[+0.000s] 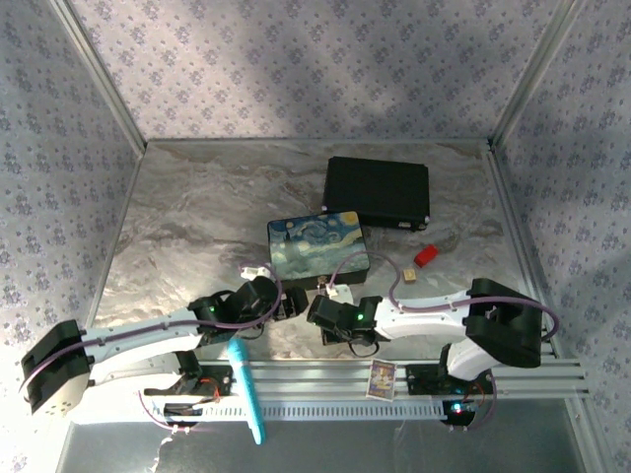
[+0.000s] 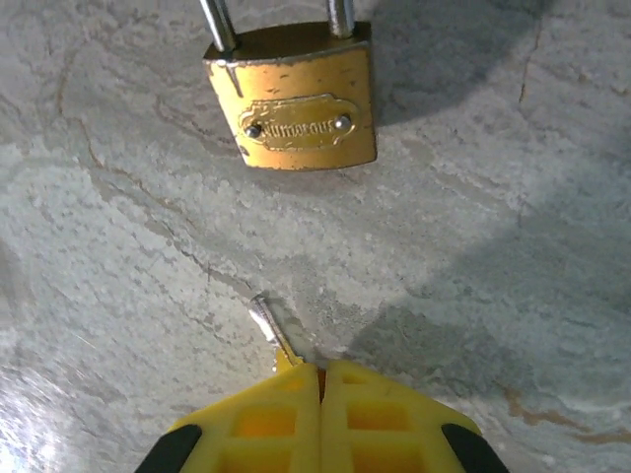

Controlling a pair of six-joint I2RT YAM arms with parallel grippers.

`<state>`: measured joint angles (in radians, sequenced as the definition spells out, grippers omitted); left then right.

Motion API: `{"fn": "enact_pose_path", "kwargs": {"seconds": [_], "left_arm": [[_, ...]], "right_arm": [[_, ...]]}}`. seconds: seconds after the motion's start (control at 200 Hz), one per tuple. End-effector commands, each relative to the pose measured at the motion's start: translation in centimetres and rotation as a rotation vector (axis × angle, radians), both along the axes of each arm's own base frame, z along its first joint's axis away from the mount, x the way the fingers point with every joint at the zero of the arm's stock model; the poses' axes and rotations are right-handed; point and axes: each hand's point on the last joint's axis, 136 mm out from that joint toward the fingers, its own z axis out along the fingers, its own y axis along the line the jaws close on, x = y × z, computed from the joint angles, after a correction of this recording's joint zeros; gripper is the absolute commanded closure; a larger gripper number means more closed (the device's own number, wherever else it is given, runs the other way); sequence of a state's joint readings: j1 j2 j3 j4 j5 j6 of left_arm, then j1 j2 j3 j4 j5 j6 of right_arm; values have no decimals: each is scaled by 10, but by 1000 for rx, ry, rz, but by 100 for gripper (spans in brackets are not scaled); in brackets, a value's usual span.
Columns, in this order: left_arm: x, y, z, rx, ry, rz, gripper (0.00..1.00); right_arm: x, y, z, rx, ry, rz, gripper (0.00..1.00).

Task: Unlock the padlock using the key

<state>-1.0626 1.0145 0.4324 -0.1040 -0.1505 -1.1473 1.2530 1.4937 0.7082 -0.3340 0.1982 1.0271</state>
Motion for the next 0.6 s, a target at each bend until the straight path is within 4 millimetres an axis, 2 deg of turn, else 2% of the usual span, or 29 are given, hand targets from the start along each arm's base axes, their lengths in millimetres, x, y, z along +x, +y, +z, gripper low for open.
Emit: {"fn": "enact_pose_path", "kwargs": {"seconds": [0.0,0.135,0.31,0.425,0.595], "left_arm": [[3,-9,5,-36,-5,12,13],[3,-21,6,-81,-9,-2,19],[0,-39,2,-213,50,71,31],[-3,-53,10,-415,91,181,31],[-8,-55,2,-441,223,297,30]], "right_arm": [[-8,-6,-21,-9,57,32,100],[-4,-11,-14,3,37,74,100],[1,-3,2,167,27,105,100],[4,-1,14,223,5,93,100],[11,-2,30,311,-19,38,100]]}}
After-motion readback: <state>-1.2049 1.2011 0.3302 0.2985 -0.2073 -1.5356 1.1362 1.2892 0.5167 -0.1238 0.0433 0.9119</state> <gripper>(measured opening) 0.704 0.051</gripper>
